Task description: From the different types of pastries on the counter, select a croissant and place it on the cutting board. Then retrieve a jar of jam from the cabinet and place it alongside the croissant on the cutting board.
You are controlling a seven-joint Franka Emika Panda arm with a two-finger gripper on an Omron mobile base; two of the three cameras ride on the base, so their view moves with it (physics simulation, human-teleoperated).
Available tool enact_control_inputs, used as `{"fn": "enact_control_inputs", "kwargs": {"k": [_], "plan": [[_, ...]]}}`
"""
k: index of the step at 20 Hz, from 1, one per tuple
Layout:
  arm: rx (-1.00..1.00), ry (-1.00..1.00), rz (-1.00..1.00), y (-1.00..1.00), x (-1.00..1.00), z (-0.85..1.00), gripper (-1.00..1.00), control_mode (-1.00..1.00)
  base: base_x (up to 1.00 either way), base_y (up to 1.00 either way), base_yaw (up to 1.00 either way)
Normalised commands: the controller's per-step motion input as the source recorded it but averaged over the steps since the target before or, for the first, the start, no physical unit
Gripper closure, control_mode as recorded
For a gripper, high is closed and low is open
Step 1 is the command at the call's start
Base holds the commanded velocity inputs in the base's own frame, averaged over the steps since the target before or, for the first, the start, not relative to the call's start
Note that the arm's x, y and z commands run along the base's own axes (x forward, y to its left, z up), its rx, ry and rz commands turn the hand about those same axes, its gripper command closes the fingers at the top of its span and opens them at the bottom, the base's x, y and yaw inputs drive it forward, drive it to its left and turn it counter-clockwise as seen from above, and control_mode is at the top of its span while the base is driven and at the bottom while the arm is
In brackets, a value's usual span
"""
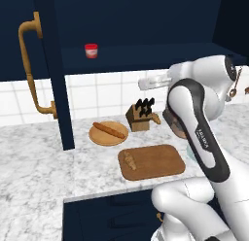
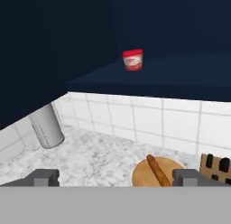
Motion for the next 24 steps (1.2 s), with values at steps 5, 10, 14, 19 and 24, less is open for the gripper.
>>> {"fn": "enact_control_inputs", "kwargs": {"k": [5, 10, 14, 19, 24], "plan": [[0.01, 0.00, 0.00, -0.06, 0.18, 1.00, -1.00, -1.00, 0.00, 0.00, 0.00], [0.01, -0.03, 0.07, 0.18, 0.88, 0.16, -1.00, -1.00, 0.00, 0.00, 0.00], [0.00, -0.03, 0.09, 0.43, 0.88, -0.19, -1.00, -1.00, 0.00, 0.00, 0.00], [0.03, -0.13, 0.04, 0.54, 0.83, -0.09, -1.00, -1.00, 0.00, 0.00, 0.00], [0.03, -0.15, 0.02, 0.53, 0.80, 0.00, -1.00, -1.00, 0.00, 0.00, 0.00]]}}
